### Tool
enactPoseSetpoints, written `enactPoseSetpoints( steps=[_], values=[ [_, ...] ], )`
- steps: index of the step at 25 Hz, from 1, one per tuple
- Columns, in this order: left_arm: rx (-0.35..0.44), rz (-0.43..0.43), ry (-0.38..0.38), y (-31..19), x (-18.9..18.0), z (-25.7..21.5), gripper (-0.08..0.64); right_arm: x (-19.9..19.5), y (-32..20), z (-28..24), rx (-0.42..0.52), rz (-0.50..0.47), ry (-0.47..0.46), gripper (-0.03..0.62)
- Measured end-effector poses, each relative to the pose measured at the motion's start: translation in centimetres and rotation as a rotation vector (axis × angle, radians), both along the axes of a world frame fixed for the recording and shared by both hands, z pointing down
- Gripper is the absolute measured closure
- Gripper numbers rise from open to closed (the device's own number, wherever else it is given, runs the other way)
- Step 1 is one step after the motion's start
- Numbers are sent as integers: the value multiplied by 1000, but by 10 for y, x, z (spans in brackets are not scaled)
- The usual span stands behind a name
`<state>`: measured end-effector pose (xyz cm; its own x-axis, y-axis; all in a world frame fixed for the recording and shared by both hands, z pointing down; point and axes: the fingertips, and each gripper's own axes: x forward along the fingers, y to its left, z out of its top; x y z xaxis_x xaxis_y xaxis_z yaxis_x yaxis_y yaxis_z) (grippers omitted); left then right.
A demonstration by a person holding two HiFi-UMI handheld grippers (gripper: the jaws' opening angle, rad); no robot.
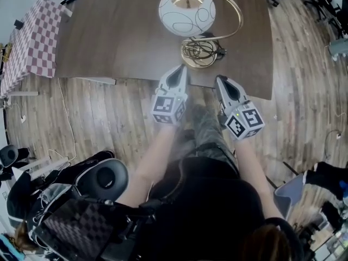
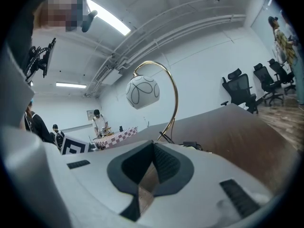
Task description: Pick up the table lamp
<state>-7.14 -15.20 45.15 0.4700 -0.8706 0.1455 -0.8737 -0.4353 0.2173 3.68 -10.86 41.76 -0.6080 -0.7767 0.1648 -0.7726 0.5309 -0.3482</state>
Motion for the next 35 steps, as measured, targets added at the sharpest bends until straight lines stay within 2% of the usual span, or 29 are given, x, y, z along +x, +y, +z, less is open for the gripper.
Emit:
enactPoseSetpoints(
  steps=[8, 13, 15, 26, 29, 35],
  values=[
    [-11, -28, -8, -29, -4, 11, 558, -6, -21, 10, -20, -48, 6, 592],
    [-28, -55, -52, -45, -9, 24, 557, -9, -26, 22, -47, -77, 5, 592],
    [-30, -54, -63, -52, -8, 28, 497, -9, -31, 24, -52, -81, 2, 591],
    [-27, -53, -110, -82, -4, 47, 475, -9, -39, 34, -79, -113, -24, 592],
    [-11, -54, -115, -89, -2, 47, 421, -7, -42, 38, -83, -107, -37, 591],
    [15, -49, -122, -100, -2, 49, 417, -11, -42, 46, -86, -105, -61, 591]
  ],
)
